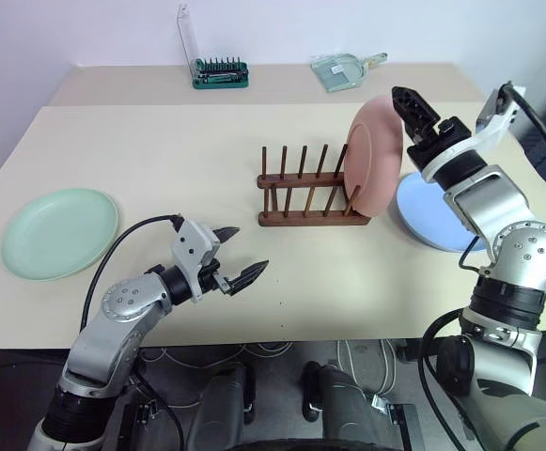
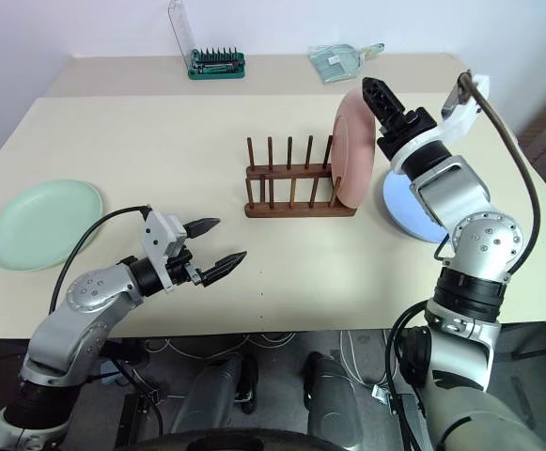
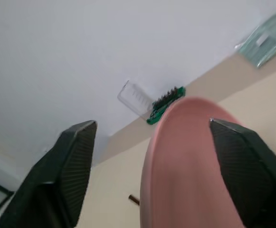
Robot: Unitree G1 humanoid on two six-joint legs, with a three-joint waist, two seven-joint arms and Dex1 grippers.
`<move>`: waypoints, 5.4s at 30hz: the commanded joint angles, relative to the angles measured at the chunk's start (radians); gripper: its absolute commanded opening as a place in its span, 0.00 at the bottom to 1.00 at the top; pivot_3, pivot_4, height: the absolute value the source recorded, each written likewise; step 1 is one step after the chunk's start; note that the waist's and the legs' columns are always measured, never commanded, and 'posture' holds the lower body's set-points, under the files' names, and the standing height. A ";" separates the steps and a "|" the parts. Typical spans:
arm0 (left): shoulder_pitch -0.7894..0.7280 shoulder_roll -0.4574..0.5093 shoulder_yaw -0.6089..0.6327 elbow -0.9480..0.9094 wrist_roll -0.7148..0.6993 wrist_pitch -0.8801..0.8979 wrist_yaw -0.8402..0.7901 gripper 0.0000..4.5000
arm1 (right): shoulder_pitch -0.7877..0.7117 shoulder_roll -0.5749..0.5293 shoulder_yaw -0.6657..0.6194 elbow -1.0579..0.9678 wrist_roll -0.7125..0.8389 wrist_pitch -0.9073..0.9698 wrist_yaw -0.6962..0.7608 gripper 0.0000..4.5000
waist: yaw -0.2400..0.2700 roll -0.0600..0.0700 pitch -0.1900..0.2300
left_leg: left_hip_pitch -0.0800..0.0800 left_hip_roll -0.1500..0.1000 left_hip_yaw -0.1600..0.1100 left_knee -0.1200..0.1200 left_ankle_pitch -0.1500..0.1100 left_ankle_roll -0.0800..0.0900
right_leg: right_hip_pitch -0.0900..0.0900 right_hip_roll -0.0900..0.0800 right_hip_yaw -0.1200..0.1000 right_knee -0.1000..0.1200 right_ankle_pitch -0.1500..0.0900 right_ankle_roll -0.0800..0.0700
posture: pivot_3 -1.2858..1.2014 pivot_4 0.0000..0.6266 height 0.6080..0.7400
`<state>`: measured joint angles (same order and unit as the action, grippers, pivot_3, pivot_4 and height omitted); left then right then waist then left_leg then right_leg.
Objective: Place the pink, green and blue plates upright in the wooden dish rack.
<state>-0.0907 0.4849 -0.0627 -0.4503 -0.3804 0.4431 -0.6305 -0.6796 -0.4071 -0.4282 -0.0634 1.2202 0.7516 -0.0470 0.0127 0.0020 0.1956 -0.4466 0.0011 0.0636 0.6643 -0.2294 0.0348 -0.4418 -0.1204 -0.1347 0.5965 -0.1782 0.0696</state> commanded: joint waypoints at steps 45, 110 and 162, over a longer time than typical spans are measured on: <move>-0.293 -0.209 0.993 0.099 0.147 0.722 0.951 0.94 | 0.014 -0.191 0.590 -0.200 -0.853 -0.417 0.951 0.88 | 0.000 -0.011 0.001 | 0.002 0.004 0.004 0.000 -0.002 -0.003 | 0.000 0.001 0.000 0.000 0.006 -0.001 | 0.52 0.24 1.00; -0.627 -0.392 0.209 -0.070 0.157 0.193 0.762 0.00 | -0.185 -0.015 0.763 0.132 -1.652 -1.049 0.553 0.01 | -0.002 -0.017 0.002 | 0.004 0.007 0.013 0.000 0.001 -0.001 | -0.002 0.005 0.006 0.001 0.008 -0.002 | 0.52 0.24 1.00; -0.001 0.021 0.118 -0.086 -0.071 0.067 0.038 0.99 | -0.047 0.129 0.193 -0.272 -0.059 0.047 0.314 0.00 | -0.002 -0.013 0.002 | 0.002 0.012 0.019 -0.001 -0.001 -0.005 | -0.008 0.007 0.010 0.000 0.009 -0.011 | 0.52 0.24 1.00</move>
<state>-0.0919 0.5099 0.0537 -0.5124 -0.4282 0.5293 -0.5853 -0.7165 -0.2863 -0.1994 -0.3209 1.1183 0.8027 0.2929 0.0109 -0.0110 0.1981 -0.4447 0.0136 0.0832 0.6631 -0.2302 0.0310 -0.4502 -0.1137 -0.1250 0.5963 -0.1689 0.0583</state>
